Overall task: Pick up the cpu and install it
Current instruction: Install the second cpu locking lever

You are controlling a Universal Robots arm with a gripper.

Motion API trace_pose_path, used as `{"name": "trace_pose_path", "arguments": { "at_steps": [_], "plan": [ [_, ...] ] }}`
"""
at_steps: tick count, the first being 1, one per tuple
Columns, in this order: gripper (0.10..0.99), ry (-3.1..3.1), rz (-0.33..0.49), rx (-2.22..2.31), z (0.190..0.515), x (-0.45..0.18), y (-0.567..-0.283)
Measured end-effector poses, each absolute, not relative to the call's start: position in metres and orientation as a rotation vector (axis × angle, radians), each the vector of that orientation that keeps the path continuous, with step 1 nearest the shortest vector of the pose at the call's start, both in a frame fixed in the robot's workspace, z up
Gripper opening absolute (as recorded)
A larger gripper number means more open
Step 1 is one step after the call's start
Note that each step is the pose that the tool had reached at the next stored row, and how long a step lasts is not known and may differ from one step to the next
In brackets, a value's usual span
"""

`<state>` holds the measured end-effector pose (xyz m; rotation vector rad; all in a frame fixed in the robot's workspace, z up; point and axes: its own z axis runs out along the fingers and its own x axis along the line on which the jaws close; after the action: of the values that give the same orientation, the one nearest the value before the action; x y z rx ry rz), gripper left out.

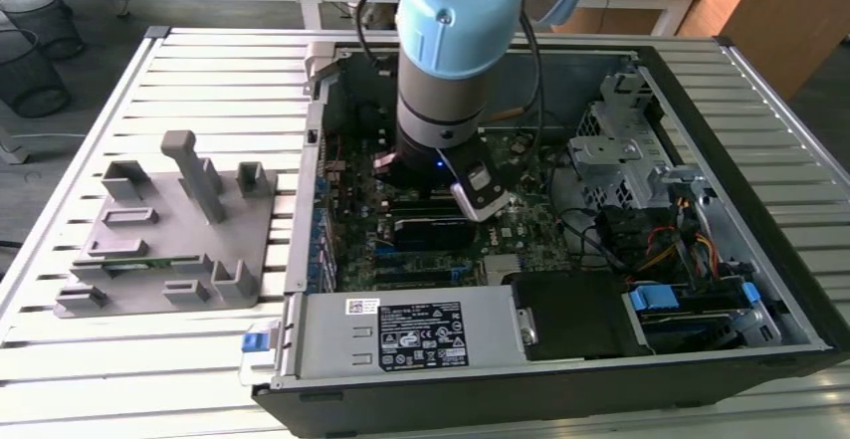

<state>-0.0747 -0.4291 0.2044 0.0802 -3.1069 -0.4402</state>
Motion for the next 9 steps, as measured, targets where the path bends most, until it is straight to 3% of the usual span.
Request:
{"name": "trace_pose_path", "arguments": {
  "at_steps": [9],
  "plan": [
    [0.106, -3.104, -0.48, 0.11, 0.1994, -0.0767, -0.4318]
  ]
}}
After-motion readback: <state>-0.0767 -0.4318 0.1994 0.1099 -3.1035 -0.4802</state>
